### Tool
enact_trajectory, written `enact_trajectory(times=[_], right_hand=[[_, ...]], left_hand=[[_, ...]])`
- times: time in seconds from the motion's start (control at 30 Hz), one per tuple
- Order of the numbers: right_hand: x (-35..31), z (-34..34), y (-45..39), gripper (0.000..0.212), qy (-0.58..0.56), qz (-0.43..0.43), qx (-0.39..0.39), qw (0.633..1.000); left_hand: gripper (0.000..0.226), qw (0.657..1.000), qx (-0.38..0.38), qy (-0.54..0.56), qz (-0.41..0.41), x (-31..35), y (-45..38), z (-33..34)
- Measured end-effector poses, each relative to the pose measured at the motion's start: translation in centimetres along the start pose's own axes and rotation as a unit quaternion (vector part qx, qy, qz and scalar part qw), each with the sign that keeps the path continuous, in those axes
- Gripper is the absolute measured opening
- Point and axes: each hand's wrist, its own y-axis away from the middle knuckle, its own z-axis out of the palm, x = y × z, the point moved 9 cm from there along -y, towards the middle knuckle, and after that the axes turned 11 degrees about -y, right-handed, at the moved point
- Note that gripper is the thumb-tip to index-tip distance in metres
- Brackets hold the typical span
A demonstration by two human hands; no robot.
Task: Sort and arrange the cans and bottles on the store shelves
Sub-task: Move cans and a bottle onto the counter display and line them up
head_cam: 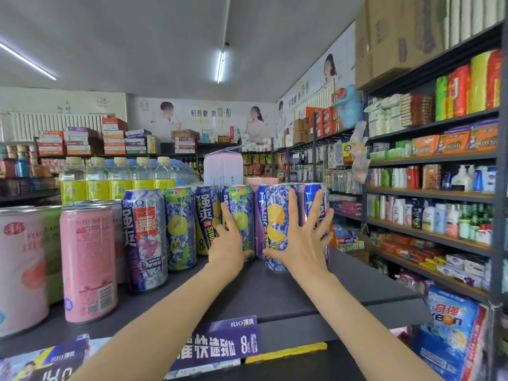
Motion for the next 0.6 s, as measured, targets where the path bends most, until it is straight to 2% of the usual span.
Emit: enact_trajectory(times=[0.17,0.27,0.33,0.37,0.43,0.47,0.5,0.6], right_hand=[[-0.2,0.0,0.0,0.132,-0.004,0.001,-0.003,1.000],[-0.1,-0.4,0.1,0.130,-0.005,-0.001,-0.006,1.000],[-0.7,-1.1,0.4,0.124,0.000,-0.021,0.022,1.000],[-1.7,-1.9,0.6,0.119,-0.004,-0.060,0.060,0.996],[-5.2,-3.2,1.3,0.104,-0.053,-0.170,0.135,0.975],[-7.2,-3.1,1.5,0.095,-0.092,-0.213,0.126,0.964],[-9.3,-2.5,1.6,0.087,-0.139,-0.237,0.082,0.958],[-14.3,2.4,1.0,0.090,-0.247,-0.220,-0.111,0.937]], left_hand=[[0.123,0.999,-0.044,0.017,0.010,-0.1,-0.1,0.3],[0.108,0.998,-0.036,-0.009,0.048,-0.9,0.6,-1.9],[0.088,0.992,0.063,-0.025,0.105,-1.6,2.3,-5.6],[0.077,0.980,0.142,-0.033,0.138,-2.1,3.6,-7.8],[0.064,0.948,0.274,-0.057,0.153,-4.5,6.2,-11.0],[0.063,0.937,0.312,-0.069,0.138,-6.0,7.1,-11.7],[0.064,0.934,0.327,-0.082,0.116,-7.6,7.7,-11.8],[0.075,0.937,0.321,-0.117,0.076,-10.1,9.0,-10.7]])
